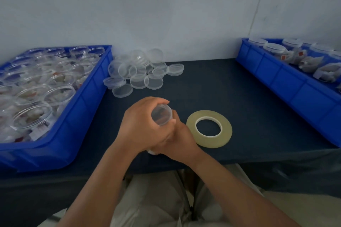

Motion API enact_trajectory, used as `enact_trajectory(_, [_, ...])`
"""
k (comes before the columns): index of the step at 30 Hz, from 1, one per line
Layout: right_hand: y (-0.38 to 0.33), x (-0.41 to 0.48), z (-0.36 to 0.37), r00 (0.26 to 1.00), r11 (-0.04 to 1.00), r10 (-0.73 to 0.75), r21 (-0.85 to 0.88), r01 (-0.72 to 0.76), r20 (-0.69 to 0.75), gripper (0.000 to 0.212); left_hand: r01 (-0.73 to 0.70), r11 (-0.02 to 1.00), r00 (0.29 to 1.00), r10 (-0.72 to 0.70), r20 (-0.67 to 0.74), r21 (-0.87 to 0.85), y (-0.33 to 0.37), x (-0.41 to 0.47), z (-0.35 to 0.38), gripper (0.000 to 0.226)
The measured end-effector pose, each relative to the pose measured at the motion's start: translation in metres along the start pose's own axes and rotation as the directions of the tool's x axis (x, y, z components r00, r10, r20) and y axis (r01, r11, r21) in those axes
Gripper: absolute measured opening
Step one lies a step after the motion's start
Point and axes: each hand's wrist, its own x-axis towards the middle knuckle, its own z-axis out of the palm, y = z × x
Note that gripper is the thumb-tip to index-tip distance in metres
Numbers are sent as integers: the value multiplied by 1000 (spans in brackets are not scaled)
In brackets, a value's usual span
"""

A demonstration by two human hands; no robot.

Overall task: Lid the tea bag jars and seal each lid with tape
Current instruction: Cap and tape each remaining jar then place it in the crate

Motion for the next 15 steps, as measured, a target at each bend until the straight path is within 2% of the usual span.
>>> enact_trajectory(4, [-11, -5, -9, 993, 998, 30, 48, -36, 117, 104, -57, 998, 996, 55, 71, 19, -10, 5, -5, 57])
enact_trajectory(6, [-13, -8, -23, 986, 999, 5, 37, -11, 167, 104, -95, 995, 992, 93, 86, 19, -17, 6, -8, 59])
enact_trajectory(8, [-10, -12, -45, 992, 991, -11, -128, 27, 123, 100, -146, 989, 984, 144, 103, 14, -23, 7, -9, 64])
enact_trajectory(10, [0, -19, -72, 997, 943, 43, -333, -19, 66, 100, -188, 982, 975, 183, 127, 25, -25, 8, -9, 69])
enact_trajectory(13, [24, -32, -110, 979, 761, 168, -647, -53, 118, 108, -247, 968, 963, 240, 127, 50, -27, 12, -7, 65])
enact_trajectory(15, [36, -41, -123, 973, 658, 170, -753, 7, 157, 93, -291, 954, 953, 284, 108, 64, -29, 14, -6, 58])
